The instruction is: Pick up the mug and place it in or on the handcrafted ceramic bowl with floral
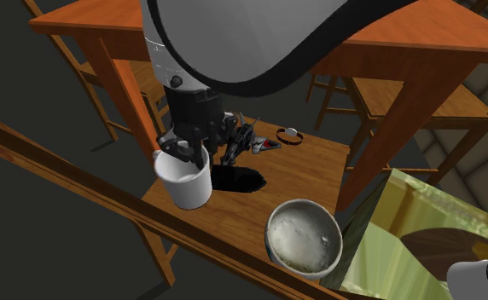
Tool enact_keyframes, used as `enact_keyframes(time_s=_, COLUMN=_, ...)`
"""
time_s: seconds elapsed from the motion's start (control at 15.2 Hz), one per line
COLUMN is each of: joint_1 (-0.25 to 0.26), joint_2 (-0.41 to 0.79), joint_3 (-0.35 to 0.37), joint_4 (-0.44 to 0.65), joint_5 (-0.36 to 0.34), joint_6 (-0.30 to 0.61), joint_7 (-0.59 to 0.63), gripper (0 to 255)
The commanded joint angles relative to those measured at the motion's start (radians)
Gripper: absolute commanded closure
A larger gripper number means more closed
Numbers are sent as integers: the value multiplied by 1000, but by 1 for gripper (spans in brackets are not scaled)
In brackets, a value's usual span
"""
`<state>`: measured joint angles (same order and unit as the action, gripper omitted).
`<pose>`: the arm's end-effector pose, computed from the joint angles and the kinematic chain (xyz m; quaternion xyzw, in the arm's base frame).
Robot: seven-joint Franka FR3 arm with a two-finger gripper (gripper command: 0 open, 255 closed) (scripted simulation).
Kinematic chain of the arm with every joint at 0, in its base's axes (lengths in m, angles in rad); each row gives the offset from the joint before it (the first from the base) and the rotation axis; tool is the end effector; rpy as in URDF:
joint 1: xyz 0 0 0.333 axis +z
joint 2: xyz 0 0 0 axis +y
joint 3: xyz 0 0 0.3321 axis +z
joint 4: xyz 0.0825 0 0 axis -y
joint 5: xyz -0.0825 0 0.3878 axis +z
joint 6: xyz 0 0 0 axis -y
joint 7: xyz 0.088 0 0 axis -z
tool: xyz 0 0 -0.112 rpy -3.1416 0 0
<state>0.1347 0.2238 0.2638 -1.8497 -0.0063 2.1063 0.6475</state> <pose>0.5793 0.2339 0.4194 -0.9914 0.1263 -0.0045 0.0328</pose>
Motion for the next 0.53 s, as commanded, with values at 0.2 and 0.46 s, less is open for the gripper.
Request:
enact_keyframes(time_s=0.2, joint_1=-2, joint_2=-23, joint_3=1, joint_4=41, joint_5=7, joint_6=-64, joint_7=-3, gripper=255)
enact_keyframes(time_s=0.46, joint_1=-3, joint_2=-37, joint_3=2, joint_4=78, joint_5=10, joint_6=-114, joint_7=-4, gripper=255)
